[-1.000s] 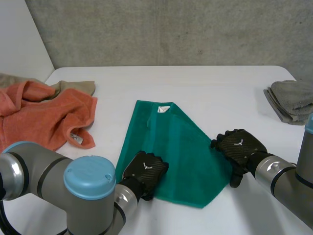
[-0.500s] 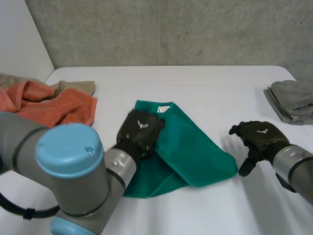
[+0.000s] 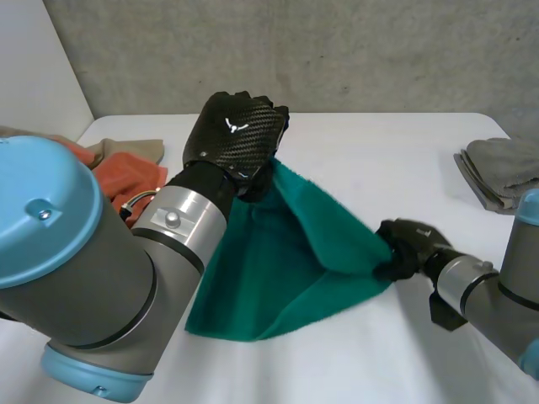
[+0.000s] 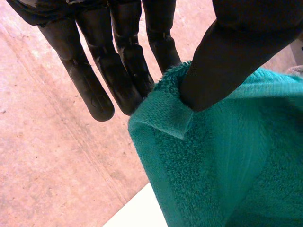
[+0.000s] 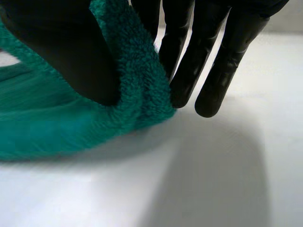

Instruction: Fold the laundry.

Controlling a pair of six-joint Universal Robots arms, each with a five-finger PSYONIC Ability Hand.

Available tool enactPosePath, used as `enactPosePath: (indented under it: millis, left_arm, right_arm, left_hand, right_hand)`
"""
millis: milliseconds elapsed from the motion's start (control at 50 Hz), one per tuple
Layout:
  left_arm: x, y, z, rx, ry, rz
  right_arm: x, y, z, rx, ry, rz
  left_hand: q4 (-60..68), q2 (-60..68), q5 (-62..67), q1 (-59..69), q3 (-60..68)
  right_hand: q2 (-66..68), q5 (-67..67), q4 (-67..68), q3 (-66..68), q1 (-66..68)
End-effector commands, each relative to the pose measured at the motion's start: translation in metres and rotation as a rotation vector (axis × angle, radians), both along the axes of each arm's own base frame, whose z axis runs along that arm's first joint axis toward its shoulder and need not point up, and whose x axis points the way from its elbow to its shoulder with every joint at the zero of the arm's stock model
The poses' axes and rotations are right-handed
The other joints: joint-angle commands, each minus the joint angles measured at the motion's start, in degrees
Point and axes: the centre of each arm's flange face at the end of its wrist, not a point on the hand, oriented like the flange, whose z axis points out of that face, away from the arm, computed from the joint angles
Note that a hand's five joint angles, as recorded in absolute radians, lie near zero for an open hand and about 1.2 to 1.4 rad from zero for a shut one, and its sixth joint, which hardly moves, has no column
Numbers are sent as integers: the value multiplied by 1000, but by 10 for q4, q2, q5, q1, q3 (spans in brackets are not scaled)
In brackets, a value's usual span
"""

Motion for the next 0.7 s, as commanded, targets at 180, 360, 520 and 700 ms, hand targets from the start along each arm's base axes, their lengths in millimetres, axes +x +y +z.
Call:
enactPosePath:
  millis: [180,360,520,700]
  left_arm:
    - [21,9,37,-70,70,26]
    - [34,7,39,-76,73,59]
    - [47,-7,31,-63,55,113]
    - [65,-32,29,-60,49,199]
  right_arm:
    - [-28,-65,129,-616,301,-51]
    - [61,-20,137,-659,214,237]
    - [119,39,68,-480,227,482]
    - [80,-1,68,-394,272,258]
  left_hand:
    - [112,114,138,152,117]
    - [112,114,138,152,117]
    - [112,114,138,152,117]
    - [112,114,138,152,117]
  right_hand:
    - [128,138,121,131,233]
    - [128,138,121,131,233]
    - [49,59,42,51,154]
    - [-572,-562,-579,-569,-467]
